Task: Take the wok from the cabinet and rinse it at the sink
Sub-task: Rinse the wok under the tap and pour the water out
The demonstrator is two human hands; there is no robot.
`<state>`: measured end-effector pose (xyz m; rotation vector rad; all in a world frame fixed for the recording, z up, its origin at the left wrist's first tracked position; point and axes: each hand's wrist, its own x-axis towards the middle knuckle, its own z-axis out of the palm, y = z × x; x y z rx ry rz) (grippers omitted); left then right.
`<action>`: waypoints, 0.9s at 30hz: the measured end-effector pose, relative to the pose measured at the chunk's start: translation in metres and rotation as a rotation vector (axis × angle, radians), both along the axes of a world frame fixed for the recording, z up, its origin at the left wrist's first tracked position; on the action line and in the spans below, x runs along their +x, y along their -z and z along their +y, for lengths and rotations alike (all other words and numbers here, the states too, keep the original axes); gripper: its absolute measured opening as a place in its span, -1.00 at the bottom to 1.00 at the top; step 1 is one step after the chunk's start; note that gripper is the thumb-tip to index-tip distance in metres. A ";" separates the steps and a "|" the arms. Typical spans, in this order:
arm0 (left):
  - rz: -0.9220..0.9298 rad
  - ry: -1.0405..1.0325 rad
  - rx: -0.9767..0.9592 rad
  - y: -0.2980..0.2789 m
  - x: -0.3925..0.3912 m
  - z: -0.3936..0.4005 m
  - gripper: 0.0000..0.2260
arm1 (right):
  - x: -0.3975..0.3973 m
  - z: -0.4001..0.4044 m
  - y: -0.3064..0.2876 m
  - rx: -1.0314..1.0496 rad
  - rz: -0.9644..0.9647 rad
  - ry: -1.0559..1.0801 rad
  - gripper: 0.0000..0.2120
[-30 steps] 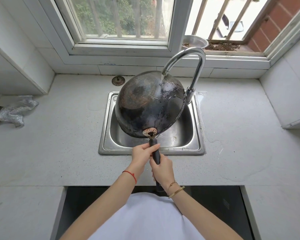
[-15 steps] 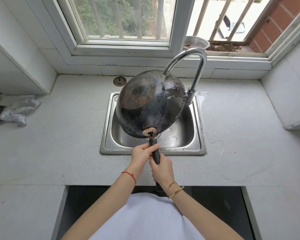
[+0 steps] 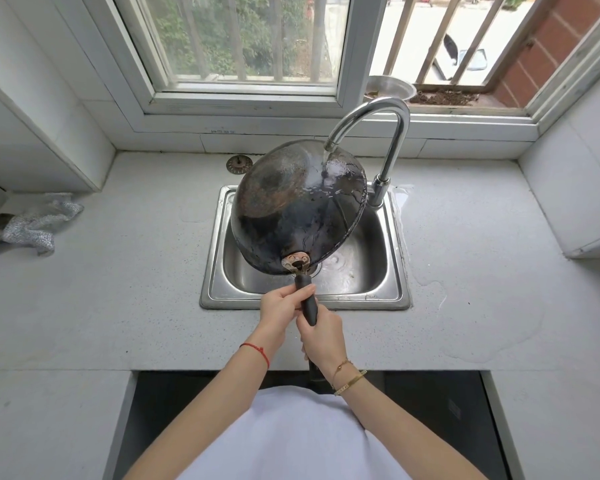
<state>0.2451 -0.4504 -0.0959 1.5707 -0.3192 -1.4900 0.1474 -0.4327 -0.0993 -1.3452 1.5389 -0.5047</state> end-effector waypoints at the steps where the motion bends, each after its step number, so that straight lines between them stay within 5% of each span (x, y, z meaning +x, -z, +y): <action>1: 0.000 -0.002 0.000 0.000 0.000 0.000 -0.73 | 0.000 0.000 0.000 -0.001 0.004 0.000 -0.90; 27: 0.080 -0.016 0.002 0.005 -0.008 0.014 -0.70 | -0.008 0.015 0.009 -0.062 0.054 -0.027 -0.92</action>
